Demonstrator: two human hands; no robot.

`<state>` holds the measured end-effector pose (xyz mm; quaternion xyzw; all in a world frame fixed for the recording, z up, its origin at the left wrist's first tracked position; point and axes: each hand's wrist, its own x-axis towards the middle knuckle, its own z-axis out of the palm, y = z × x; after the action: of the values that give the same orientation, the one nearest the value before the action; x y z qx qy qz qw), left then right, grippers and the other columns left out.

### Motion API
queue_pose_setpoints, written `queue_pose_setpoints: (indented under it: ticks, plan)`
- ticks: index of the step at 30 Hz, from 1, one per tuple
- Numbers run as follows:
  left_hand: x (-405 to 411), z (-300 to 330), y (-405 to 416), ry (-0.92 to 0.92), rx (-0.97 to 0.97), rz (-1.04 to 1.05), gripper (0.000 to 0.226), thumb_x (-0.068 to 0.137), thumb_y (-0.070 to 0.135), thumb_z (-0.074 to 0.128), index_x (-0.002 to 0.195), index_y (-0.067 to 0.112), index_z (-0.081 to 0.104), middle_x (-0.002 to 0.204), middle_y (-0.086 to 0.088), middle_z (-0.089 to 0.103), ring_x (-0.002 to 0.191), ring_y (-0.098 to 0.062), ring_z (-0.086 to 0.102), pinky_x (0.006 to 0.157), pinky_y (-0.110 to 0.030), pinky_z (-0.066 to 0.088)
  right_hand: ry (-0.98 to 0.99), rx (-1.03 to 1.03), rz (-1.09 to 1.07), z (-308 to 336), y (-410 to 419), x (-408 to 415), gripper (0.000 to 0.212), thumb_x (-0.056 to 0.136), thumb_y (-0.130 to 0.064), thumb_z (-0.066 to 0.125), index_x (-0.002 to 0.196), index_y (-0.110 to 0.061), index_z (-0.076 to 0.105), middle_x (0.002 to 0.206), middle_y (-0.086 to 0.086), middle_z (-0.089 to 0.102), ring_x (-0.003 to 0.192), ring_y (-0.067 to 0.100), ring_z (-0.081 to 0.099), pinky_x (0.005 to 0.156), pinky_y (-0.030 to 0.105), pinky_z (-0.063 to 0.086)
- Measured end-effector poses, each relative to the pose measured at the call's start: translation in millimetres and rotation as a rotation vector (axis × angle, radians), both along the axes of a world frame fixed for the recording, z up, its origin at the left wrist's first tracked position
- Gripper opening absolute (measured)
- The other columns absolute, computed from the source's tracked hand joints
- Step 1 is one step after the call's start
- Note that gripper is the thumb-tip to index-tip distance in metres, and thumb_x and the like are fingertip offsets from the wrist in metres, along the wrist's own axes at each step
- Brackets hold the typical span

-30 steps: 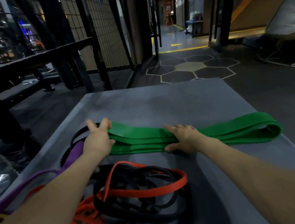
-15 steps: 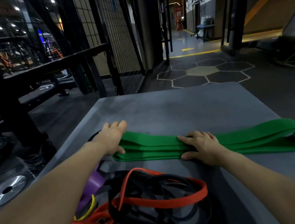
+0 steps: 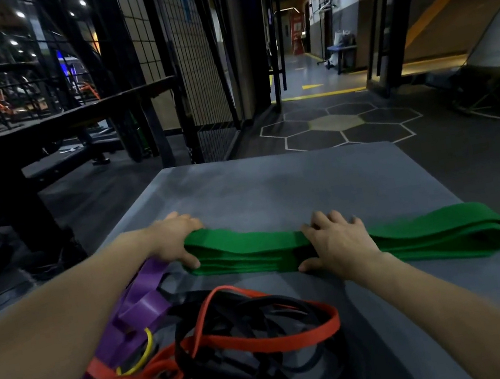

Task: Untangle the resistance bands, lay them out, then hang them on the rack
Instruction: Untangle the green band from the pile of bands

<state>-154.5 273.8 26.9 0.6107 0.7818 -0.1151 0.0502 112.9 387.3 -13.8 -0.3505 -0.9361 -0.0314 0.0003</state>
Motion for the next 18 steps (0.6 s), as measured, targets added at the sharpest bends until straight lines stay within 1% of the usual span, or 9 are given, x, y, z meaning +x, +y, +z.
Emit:
queue_pose_setpoints:
  ticks: [2,4,7,9,11,13,14,16,18]
  plan:
    - [5.7,-10.1,-1.5,0.103,-0.069,-0.005,0.074,0.074,0.046,0.07,0.135,0.025,0.035,0.135,-0.004,0.036,0.123,-0.024,0.035,0.104,-0.04,0.035,-0.033,-0.04,-0.014,-8.0,-3.8,2.0,0.067,0.088,-0.061,0.041,0.141,-0.02,0.031,0.138,0.003,0.03,0.129,0.027,0.029,0.105,0.057,0.029]
    - [12.0,-16.4,1.7,0.147,-0.102,0.017,0.075,0.076,0.044,0.069,0.139,0.029,0.03,0.138,-0.004,0.03,0.128,-0.026,0.032,0.106,-0.043,0.032,-0.038,-0.066,-0.015,-14.7,-3.3,3.0,0.065,0.091,-0.059,0.035,0.142,-0.018,0.028,0.139,0.004,0.027,0.13,0.027,0.026,0.106,0.058,0.029]
    - [24.9,-2.1,3.9,0.165,-0.101,0.067,0.095,0.069,0.049,0.074,0.144,0.032,0.018,0.144,-0.004,0.022,0.135,-0.025,0.024,0.111,-0.041,0.022,-0.025,-0.079,-0.007,-20.2,0.5,3.9,0.063,0.091,-0.059,0.033,0.139,-0.019,0.028,0.138,0.006,0.027,0.131,0.029,0.026,0.108,0.058,0.024]
    - [39.3,12.0,6.8,0.256,-0.03,0.008,0.103,0.066,0.06,0.07,0.146,0.029,0.013,0.147,-0.004,0.018,0.138,-0.025,0.018,0.114,-0.039,0.014,-0.008,-0.127,-0.019,-21.8,3.2,5.6,0.066,0.091,-0.06,0.034,0.142,-0.02,0.025,0.14,0.008,0.029,0.133,0.031,0.026,0.111,0.058,0.018]
    - [64.2,15.2,14.5,0.331,0.133,-0.144,0.095,0.071,0.066,0.061,0.146,0.024,0.02,0.148,-0.005,0.022,0.138,-0.024,0.02,0.115,-0.036,0.01,0.007,-0.154,-0.022,-22.0,4.4,9.0,0.073,0.09,-0.061,0.036,0.147,-0.019,0.017,0.144,0.008,0.028,0.136,0.03,0.025,0.114,0.056,0.012]
    - [92.2,3.5,26.7,0.274,0.231,-0.282,0.081,0.079,0.057,0.059,0.144,0.021,0.026,0.147,-0.003,0.028,0.136,-0.023,0.026,0.114,-0.034,0.014,0.03,-0.158,-0.023,-18.8,5.1,15.0,0.079,0.089,-0.061,0.039,0.149,-0.017,0.011,0.148,0.009,0.025,0.138,0.03,0.023,0.115,0.053,0.009]
    - [103.7,-6.3,33.4,0.207,0.216,-0.304,0.078,0.081,0.05,0.061,0.144,0.019,0.026,0.148,-0.004,0.029,0.135,-0.024,0.028,0.114,-0.033,0.019,0.03,-0.14,-0.018,-16.6,6.9,20.0,0.083,0.087,-0.062,0.042,0.149,-0.016,0.01,0.148,0.009,0.026,0.138,0.03,0.022,0.115,0.052,0.007]
    - [113.6,-25.6,43.1,0.097,0.106,-0.261,0.077,0.085,0.04,0.062,0.146,0.017,0.022,0.15,-0.007,0.027,0.136,-0.026,0.03,0.113,-0.034,0.026,-0.01,-0.072,0.001,-10.1,17.1,35.0,0.092,0.083,-0.065,0.047,0.149,-0.013,0.01,0.148,0.011,0.028,0.138,0.029,0.024,0.116,0.049,0.005]
    - [111.3,-36.4,46.9,-0.017,0.012,-0.209,0.074,0.089,0.033,0.058,0.148,0.015,0.017,0.151,-0.009,0.027,0.136,-0.027,0.033,0.111,-0.031,0.028,-0.085,-0.041,-0.026,-0.2,35.3,59.3,0.098,0.078,-0.069,0.049,0.149,-0.013,0.012,0.147,0.012,0.031,0.138,0.028,0.027,0.117,0.046,0.004]
